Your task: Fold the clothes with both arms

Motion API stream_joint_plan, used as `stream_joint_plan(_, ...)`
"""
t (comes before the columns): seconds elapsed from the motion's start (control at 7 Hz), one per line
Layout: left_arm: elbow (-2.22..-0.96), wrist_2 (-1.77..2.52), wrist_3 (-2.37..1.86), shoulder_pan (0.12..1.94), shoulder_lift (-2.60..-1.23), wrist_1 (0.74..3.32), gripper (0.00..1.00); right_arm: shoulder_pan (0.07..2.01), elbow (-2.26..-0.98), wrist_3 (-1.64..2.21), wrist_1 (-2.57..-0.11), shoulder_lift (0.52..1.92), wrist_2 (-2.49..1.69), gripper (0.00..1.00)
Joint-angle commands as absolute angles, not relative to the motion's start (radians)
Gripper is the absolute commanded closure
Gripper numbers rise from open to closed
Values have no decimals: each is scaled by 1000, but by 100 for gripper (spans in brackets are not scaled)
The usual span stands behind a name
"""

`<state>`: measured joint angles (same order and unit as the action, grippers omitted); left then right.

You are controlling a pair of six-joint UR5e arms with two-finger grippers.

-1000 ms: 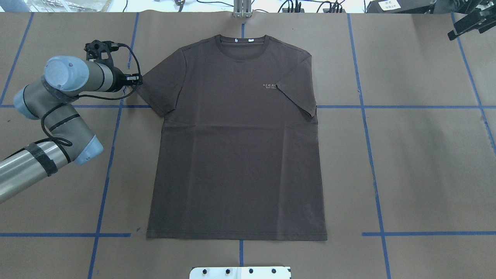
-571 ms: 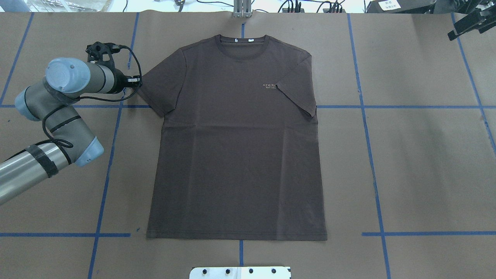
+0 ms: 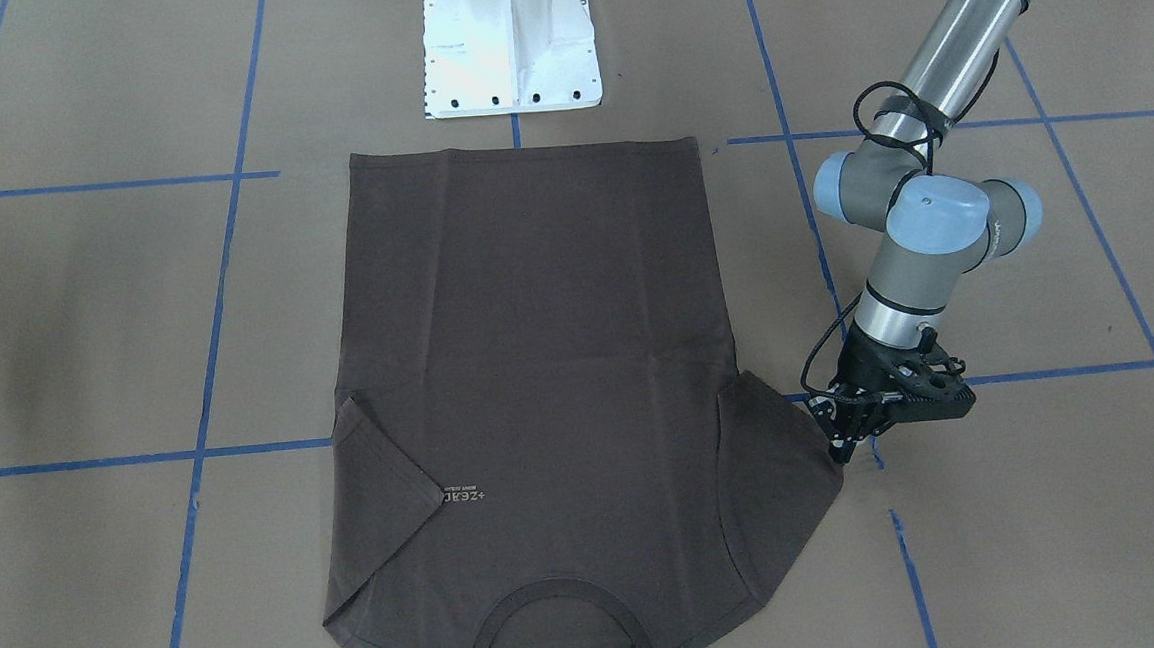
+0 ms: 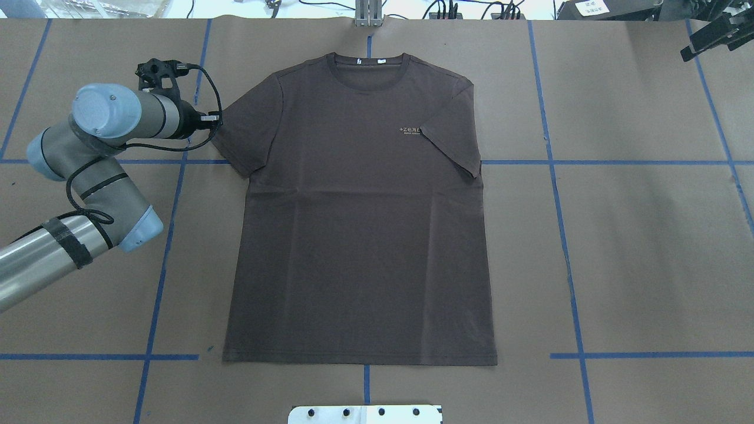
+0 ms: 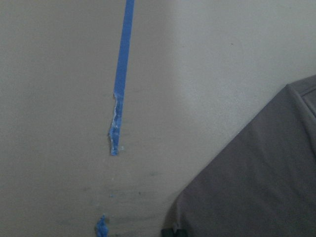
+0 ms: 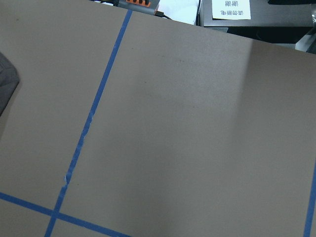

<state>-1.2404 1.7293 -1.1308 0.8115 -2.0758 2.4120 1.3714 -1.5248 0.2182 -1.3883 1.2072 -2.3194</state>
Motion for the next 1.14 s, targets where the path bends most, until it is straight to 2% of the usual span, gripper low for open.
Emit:
stream_joint_plan(0.0, -1311, 1733, -1159, 804, -2164, 2195, 100, 1371, -1526, 221, -1388, 1206, -2319, 0)
stream_joint_plan(0.14, -1304, 1729, -1246, 754, -2248, 2083, 100, 1371, -1526, 225, -1387, 1206, -2319, 0)
stream_joint_plan(0.43, -1222, 1726, -1322, 712, -2371, 2027, 100, 1371, -1526, 229, -1388, 1206, -2319, 0)
stream_joint_plan(0.86, -1180, 1718, -1327, 704, -2391, 2026, 100, 1370, -1525, 232, -1388, 1206, -2319, 0)
stream_joint_plan(1.0, -1177, 1718, -1321, 706, -2391, 2026, 94, 1370, -1525, 235, -1388, 1206, -2319, 0)
